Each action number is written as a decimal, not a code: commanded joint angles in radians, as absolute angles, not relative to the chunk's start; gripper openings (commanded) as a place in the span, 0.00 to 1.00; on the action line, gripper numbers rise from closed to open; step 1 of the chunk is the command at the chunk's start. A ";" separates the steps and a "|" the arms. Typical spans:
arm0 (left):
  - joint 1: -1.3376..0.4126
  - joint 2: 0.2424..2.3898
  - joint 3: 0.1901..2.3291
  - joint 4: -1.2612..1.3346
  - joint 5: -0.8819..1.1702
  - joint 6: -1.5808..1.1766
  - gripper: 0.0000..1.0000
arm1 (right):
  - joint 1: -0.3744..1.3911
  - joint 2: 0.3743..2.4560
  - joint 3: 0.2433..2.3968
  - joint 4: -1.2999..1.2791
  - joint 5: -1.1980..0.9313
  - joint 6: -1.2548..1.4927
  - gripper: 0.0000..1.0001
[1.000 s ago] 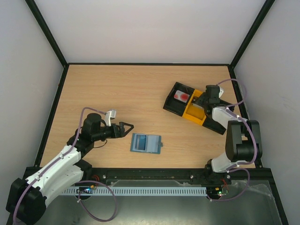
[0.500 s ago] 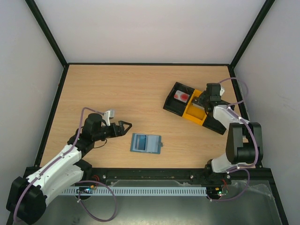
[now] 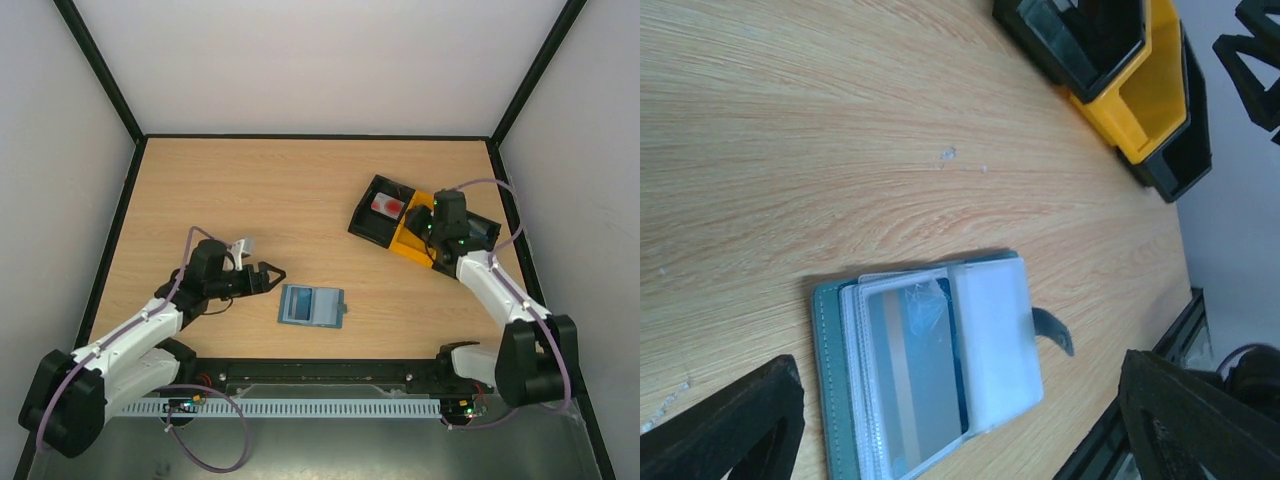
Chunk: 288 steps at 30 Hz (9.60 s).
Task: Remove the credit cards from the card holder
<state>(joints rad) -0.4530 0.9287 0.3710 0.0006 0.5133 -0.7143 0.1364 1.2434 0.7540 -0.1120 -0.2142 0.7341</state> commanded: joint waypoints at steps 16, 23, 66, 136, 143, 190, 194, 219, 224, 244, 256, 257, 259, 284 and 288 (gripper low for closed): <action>-0.559 1.173 0.243 0.354 0.596 -0.810 0.59 | 0.562 1.029 0.451 -0.002 -0.234 1.002 0.33; -0.591 1.234 0.225 0.421 0.585 -0.838 0.41 | 0.744 1.122 0.448 0.083 -0.206 1.053 0.30; -0.735 1.294 0.149 0.557 0.508 -0.920 0.20 | 1.031 1.603 0.495 0.396 -0.254 1.022 0.14; -0.723 1.277 0.229 0.339 0.351 -0.766 0.03 | 0.975 1.479 0.319 0.623 -0.399 1.115 0.02; -0.723 1.282 0.228 0.348 0.350 -0.771 0.03 | 0.969 1.479 0.311 0.623 -0.410 1.114 0.02; -0.723 1.318 0.227 0.368 0.371 -0.764 0.03 | 0.961 1.471 0.272 0.665 -0.399 1.123 0.02; -0.723 1.316 0.225 0.362 0.368 -0.761 0.03 | 0.956 1.450 0.262 0.646 -0.386 1.121 0.02; -0.723 1.316 0.226 0.379 0.390 -0.779 0.03 | 0.953 1.518 0.282 0.716 -0.404 1.166 0.17; -0.723 1.316 0.224 0.383 0.390 -0.782 0.03 | 0.952 1.529 0.293 0.721 -0.415 1.159 0.15; -0.723 1.315 0.223 0.387 0.383 -0.784 0.03 | 0.951 1.230 0.301 0.382 -0.216 1.051 0.02; -0.722 1.264 0.339 0.292 0.420 -0.807 0.19 | 0.951 1.095 0.424 0.221 -0.093 0.829 0.02; -0.721 1.252 0.356 0.273 0.419 -0.809 0.22 | 0.950 1.093 0.444 0.207 -0.076 0.801 0.02; -0.720 1.221 0.388 0.238 0.419 -0.815 0.34 | 0.952 1.084 0.471 0.175 -0.037 0.746 0.02; -0.548 0.807 0.444 0.341 0.655 -1.235 0.60 | 1.090 0.906 0.389 0.501 0.258 -0.182 0.02; -0.547 0.797 0.420 0.379 0.665 -1.304 0.60 | 1.139 0.946 0.381 0.548 0.303 -0.315 0.02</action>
